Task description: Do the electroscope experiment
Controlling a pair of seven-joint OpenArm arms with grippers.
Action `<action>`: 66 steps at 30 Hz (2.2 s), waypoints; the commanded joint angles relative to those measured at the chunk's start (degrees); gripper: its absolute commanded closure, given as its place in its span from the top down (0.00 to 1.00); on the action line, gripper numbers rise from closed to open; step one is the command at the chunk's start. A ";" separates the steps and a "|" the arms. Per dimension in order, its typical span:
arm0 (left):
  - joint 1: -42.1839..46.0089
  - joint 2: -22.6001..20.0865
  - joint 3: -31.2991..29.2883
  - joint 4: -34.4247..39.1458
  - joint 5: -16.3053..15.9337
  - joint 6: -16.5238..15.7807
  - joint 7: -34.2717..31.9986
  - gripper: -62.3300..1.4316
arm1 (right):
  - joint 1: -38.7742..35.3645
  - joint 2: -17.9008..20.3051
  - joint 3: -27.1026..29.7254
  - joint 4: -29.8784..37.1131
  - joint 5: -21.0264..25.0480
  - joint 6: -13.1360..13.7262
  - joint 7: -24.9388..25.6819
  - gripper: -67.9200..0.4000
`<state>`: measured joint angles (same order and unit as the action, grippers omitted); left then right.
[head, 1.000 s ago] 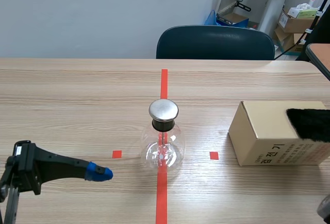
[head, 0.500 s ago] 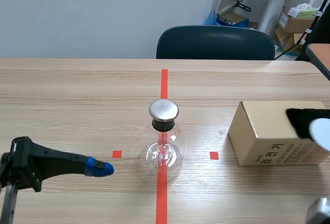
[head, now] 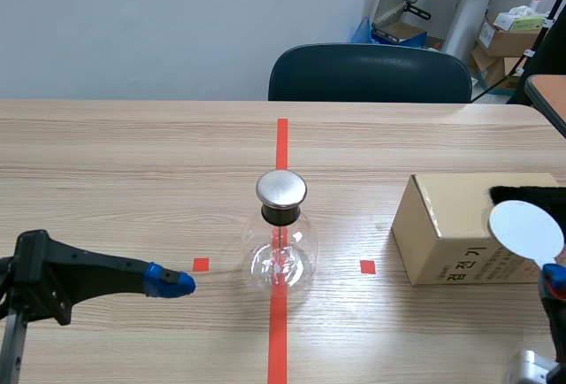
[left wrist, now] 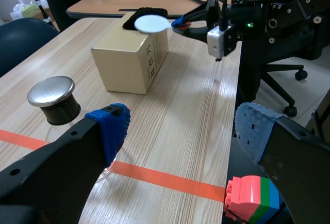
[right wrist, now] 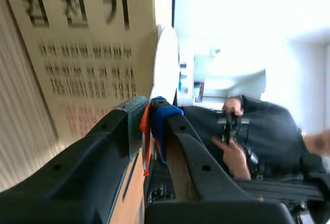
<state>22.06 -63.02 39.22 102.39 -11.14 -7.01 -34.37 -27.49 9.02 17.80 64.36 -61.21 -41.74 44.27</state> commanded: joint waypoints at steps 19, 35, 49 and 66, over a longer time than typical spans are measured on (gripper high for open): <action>-0.02 1.88 -0.15 0.81 -0.20 0.26 -0.50 0.72 | -0.13 0.48 1.29 1.36 0.15 -3.12 -13.27 0.02; -0.02 2.01 -0.15 0.81 -0.17 0.24 1.51 0.72 | 0.00 0.13 1.33 1.55 0.13 -3.12 2.91 0.02; -0.04 2.03 -0.15 0.81 -0.24 0.35 1.86 0.72 | 0.00 -0.15 1.38 1.62 0.39 -3.12 2.86 0.02; -0.02 2.03 -0.15 0.81 -0.26 0.24 -0.57 0.72 | -0.15 -0.76 1.66 2.08 -0.20 -3.12 -13.38 0.02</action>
<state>22.06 -61.12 39.22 102.37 -10.98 -6.61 -33.95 -27.49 7.33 18.85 65.45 -60.97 -41.58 29.06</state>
